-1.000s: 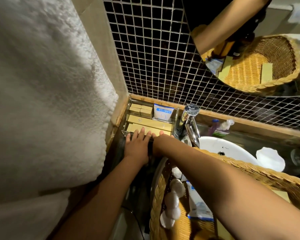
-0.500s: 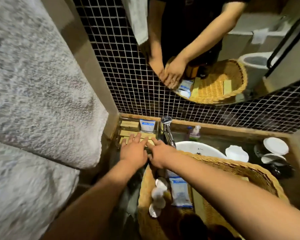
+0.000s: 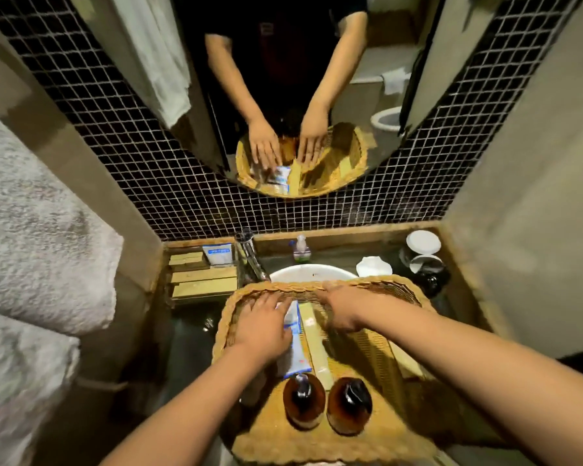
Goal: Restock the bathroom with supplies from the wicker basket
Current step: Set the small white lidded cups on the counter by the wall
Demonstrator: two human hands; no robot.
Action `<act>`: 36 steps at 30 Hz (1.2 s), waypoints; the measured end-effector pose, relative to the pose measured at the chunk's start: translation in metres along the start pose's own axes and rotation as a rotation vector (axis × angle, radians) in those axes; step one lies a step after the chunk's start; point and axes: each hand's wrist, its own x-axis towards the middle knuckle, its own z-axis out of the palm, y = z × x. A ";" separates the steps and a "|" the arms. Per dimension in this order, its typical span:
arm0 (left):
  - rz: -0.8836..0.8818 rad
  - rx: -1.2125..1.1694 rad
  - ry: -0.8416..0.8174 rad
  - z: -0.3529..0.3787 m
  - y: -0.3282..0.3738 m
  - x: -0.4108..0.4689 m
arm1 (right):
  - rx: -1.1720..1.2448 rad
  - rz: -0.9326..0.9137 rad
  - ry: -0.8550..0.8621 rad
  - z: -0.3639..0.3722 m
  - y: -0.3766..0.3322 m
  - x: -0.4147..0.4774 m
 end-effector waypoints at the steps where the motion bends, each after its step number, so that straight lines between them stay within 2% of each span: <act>1: 0.015 0.009 -0.025 0.004 0.005 -0.001 | -0.007 0.009 -0.023 0.008 0.007 -0.004; 7: 0.086 0.020 -0.153 0.029 0.010 -0.021 | 0.034 0.017 -0.141 0.055 0.027 -0.012; 13: 0.181 0.041 -0.207 0.037 0.001 -0.031 | 0.086 0.057 -0.186 0.093 0.036 -0.023; 18: 0.174 0.085 -0.251 0.034 -0.004 -0.031 | 0.122 0.019 -0.201 0.111 0.042 -0.036; 21: 0.124 -0.004 -0.244 0.036 -0.002 -0.049 | 0.158 -0.016 -0.178 0.108 0.040 -0.041; 29: -0.128 -0.284 -0.100 0.036 0.006 -0.110 | 0.237 -0.152 -0.035 0.059 0.011 -0.027; 33: -0.236 -0.274 -0.227 0.034 0.018 -0.108 | 0.132 -0.260 -0.018 0.043 -0.026 0.005; 36: -0.329 -0.222 -0.343 0.037 0.033 -0.101 | 0.081 -0.347 -0.072 0.048 -0.056 0.028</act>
